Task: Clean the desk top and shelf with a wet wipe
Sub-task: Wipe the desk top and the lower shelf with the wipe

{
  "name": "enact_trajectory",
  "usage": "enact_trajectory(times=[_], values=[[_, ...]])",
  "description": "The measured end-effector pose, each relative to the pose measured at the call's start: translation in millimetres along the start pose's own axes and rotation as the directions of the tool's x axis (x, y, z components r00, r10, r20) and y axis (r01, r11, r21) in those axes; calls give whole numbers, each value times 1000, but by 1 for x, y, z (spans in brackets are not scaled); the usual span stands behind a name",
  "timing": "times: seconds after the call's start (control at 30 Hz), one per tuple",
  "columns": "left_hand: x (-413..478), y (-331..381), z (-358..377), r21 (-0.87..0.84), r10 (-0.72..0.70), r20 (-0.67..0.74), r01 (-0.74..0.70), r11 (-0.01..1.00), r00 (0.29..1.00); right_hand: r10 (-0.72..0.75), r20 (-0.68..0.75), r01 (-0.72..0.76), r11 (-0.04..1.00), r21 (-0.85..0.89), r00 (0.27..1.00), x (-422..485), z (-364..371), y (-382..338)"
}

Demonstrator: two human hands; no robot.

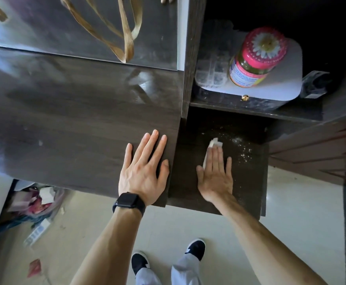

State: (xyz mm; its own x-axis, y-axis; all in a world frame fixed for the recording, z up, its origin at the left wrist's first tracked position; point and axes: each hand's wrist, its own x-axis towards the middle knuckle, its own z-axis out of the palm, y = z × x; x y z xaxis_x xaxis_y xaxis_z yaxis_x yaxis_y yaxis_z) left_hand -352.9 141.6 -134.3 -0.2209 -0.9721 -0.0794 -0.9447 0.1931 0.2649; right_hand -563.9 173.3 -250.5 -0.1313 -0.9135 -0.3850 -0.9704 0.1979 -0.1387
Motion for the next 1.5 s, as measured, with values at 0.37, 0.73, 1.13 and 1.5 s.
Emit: enact_trajectory(times=[0.37, 0.73, 1.13, 1.5], values=[[1, 0, 0, 8, -5, -20, 5, 1000, 1000, 6, -62, -3, 999, 51, 998, 47, -10, -6], [2, 4, -1, -18, -3, -33, 2, 1000, 999, -323, 3, 323, 945, -44, 946, -4, 9, -22], [-3, 6, -5, 85, 16, 7, -17, 996, 1000, 47, -74, -43, 998, 55, 996, -54, 28, -5], [43, 8, 3, 39, 118, -26, -117, 992, 993, -181, -84, 172, 980, -101, 980, 108, -33, -20]])
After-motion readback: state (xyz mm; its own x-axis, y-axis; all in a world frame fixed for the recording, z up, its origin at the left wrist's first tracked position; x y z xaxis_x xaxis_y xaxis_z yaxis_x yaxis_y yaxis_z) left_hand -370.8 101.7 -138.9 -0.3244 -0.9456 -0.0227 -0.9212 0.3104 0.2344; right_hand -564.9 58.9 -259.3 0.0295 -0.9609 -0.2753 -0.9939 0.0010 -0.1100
